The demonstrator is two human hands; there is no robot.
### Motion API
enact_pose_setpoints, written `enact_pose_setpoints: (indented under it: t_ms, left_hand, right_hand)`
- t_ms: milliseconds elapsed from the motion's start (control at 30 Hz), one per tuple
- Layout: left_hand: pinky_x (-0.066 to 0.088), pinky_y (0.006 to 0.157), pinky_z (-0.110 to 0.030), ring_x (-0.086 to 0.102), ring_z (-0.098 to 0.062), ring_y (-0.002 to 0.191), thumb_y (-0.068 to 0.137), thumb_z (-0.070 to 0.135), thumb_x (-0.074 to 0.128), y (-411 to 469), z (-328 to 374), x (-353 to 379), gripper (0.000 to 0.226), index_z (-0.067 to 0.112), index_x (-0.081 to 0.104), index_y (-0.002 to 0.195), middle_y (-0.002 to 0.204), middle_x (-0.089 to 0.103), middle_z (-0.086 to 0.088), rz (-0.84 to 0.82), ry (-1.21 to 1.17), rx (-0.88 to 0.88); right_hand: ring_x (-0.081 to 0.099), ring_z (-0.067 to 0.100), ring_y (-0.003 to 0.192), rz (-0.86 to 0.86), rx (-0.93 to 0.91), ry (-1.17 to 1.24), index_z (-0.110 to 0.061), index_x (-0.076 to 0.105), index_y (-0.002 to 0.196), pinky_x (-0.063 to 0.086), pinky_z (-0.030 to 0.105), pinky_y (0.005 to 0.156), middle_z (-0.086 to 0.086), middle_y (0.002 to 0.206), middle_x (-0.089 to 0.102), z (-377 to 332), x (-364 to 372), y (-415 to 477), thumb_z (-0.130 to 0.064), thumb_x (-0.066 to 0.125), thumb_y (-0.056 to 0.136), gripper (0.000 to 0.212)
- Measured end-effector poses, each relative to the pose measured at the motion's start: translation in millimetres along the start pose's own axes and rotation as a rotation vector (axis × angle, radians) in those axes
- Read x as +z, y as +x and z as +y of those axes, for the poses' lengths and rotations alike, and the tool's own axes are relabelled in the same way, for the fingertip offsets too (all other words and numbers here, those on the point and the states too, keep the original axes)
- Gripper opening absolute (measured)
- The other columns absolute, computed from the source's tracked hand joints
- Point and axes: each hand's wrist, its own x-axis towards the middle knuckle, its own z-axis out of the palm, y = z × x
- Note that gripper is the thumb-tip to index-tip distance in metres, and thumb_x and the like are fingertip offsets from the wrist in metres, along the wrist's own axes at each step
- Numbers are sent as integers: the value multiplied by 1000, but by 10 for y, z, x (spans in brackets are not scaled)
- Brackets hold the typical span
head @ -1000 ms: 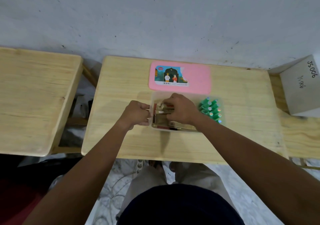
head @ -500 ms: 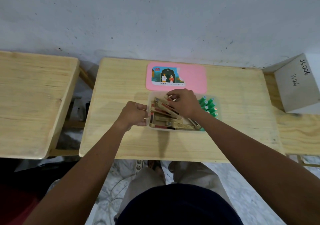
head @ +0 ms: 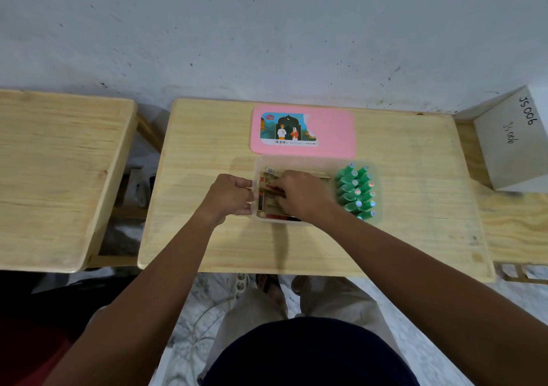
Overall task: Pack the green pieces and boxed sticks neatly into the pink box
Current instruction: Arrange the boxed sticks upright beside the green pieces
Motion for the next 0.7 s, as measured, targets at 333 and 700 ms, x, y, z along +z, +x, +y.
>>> enact_pose_setpoints:
  t_ms: [333, 700]
  left_hand:
    - [61, 64, -31, 72, -26, 76, 85, -2, 66, -1, -13, -1, 17, 9, 75, 94, 91, 75, -14, 12, -5, -1]
    - [62, 63, -31, 70, -26, 77, 85, 0, 68, 0, -19, -13, 17, 4, 74, 101, 93, 73, -17, 7, -25, -13]
  right_hand:
    - [62, 28, 90, -14, 31, 58, -22, 71, 97, 48, 34, 66, 3, 97, 59, -4, 65, 122, -18, 64, 80, 18]
    - [67, 14, 80, 81, 447, 668, -22, 72, 80, 52, 26, 69, -8, 78, 70, -89, -35, 162, -32, 80, 68, 17]
